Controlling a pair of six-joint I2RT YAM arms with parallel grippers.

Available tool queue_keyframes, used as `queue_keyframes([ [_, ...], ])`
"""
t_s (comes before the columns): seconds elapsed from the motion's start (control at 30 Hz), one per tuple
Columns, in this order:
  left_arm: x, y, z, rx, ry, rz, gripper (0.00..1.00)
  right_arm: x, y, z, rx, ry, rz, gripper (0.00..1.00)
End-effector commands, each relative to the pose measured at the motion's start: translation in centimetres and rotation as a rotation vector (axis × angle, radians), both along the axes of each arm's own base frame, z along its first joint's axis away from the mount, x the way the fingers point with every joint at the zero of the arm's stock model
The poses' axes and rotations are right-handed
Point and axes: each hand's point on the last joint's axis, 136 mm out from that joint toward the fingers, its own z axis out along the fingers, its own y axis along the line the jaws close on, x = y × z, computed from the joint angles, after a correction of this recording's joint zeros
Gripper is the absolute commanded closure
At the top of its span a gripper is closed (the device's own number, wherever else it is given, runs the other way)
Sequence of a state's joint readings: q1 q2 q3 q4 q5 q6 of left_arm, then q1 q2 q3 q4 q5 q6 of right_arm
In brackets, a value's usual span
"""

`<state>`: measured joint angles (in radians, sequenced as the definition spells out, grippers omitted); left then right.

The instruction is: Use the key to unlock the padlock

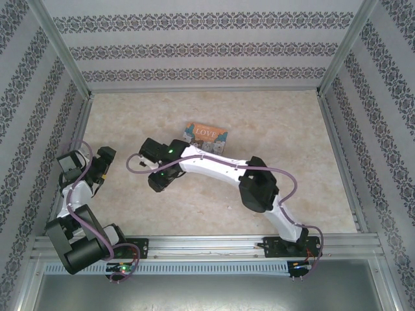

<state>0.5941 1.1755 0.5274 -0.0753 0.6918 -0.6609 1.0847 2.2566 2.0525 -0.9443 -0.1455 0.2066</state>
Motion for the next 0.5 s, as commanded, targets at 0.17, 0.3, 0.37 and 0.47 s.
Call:
queue_keyframes([
  [0.17, 0.1, -0.2, -0.1, -0.048, -0.022, -0.005, 0.07, 0.0, -0.5, -2.7, -0.165, -0.010, 0.059, 0.61],
  [0.3, 0.2, -0.1, 0.0, -0.050, -0.024, -0.006, 0.07, 0.4, -0.4, -3.7, -0.188, -0.015, 0.058, 0.63],
  [0.37, 0.2, -0.2, -0.1, -0.053, -0.023, -0.007, 0.07, 0.5, -0.2, -4.1, -0.190, -0.018, 0.058, 0.64],
  [0.47, 0.2, -0.1, -0.1, -0.055, -0.024, -0.007, 0.07, 0.8, 0.0, -4.6, -0.197, -0.024, 0.053, 0.65],
])
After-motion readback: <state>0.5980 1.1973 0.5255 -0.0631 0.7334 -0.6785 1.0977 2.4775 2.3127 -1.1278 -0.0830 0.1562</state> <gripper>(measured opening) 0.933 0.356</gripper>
